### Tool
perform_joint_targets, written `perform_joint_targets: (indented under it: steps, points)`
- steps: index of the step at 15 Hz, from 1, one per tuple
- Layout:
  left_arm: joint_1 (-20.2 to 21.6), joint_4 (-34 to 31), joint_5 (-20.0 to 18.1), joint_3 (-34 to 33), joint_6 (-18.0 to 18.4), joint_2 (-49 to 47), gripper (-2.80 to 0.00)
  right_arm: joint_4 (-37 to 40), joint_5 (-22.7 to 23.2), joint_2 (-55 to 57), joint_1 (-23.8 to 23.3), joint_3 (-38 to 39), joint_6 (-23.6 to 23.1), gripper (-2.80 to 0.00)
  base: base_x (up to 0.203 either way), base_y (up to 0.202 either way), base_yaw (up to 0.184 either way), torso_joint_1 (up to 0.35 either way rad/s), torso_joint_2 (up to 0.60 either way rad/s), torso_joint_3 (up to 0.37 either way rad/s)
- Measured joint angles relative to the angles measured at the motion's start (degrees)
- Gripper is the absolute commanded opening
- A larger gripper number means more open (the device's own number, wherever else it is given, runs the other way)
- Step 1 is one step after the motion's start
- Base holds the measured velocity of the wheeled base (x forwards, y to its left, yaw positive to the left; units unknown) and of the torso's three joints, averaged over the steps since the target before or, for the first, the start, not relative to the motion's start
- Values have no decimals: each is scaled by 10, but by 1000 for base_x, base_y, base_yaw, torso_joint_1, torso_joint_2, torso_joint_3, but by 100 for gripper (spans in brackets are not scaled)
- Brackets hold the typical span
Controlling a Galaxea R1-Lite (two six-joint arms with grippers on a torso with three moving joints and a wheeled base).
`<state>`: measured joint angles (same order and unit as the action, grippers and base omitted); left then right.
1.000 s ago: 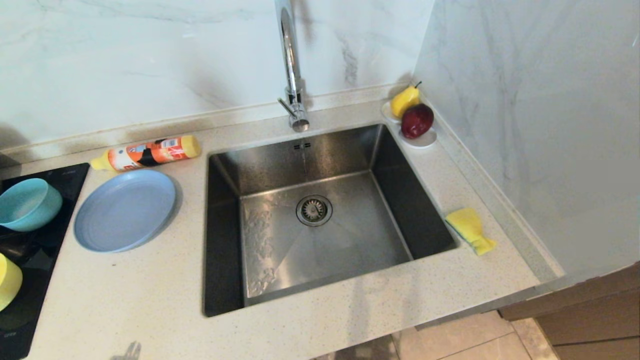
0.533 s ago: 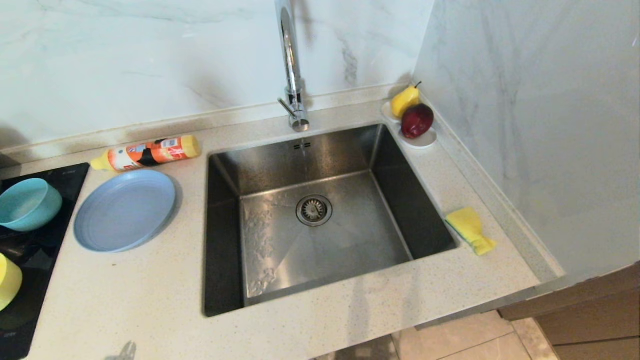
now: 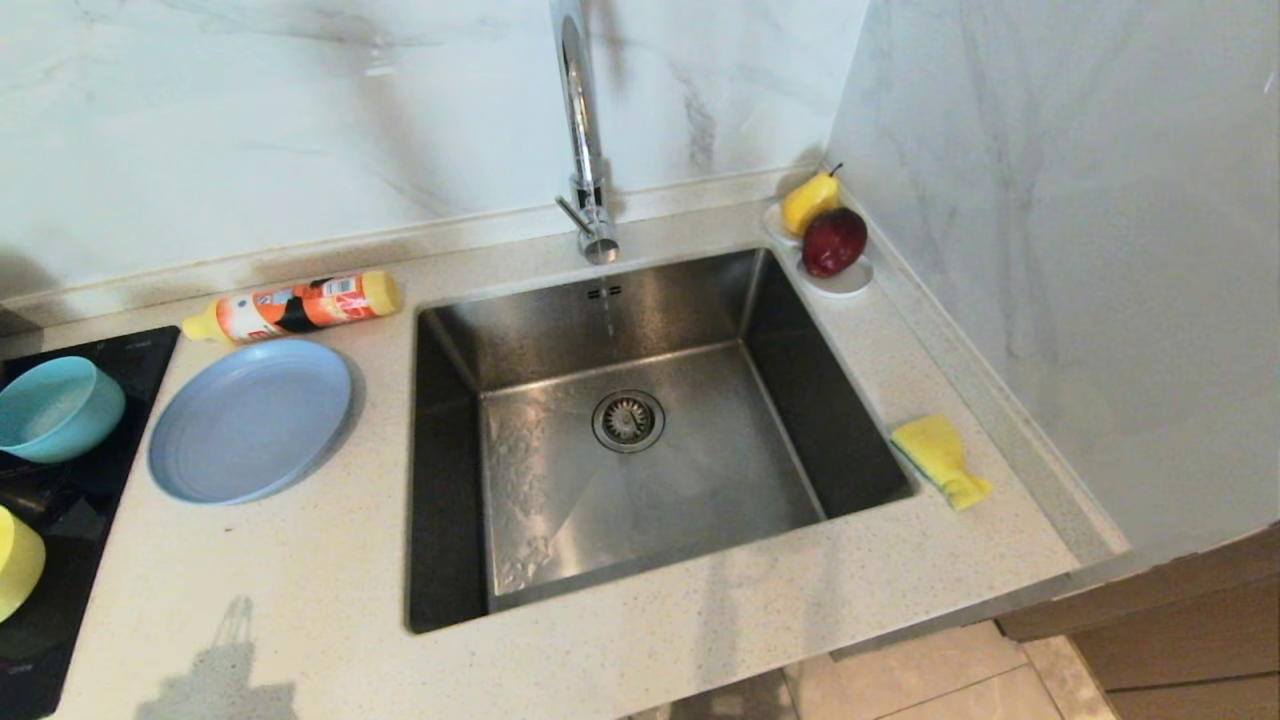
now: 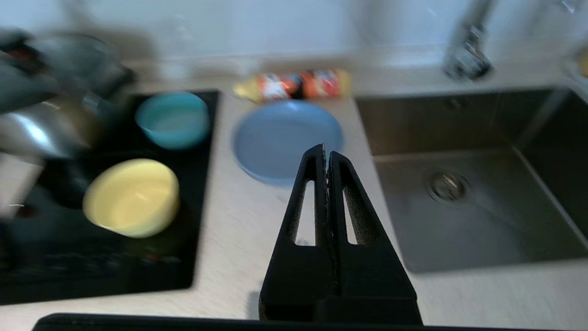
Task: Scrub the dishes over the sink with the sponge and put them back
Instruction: Place the bowl on the plate
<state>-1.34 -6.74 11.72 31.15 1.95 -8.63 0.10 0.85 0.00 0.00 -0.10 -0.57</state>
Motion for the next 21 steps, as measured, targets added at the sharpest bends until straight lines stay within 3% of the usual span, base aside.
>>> perform_joint_targets:
  steps: [3, 7, 11, 14, 21]
  points:
    - [-1, -18, 70, 112, 13, -139, -280, 0, 0, 0, 0, 0, 0, -280, 0, 0, 0, 0, 0, 0]
    - [4, -21, 136, 185, 23, -340, -280, 0, 0, 0, 0, 0, 0, -280, 0, 0, 0, 0, 0, 0]
    - [65, 38, 138, 208, 5, -527, -280, 0, 0, 0, 0, 0, 0, -280, 0, 0, 0, 0, 0, 0]
    - [179, 96, 72, 231, -3, -637, -280, 0, 0, 0, 0, 0, 0, -280, 0, 0, 0, 0, 0, 0]
    - [433, 103, -172, 263, -21, -747, -280, 0, 0, 0, 0, 0, 0, -280, 0, 0, 0, 0, 0, 0]
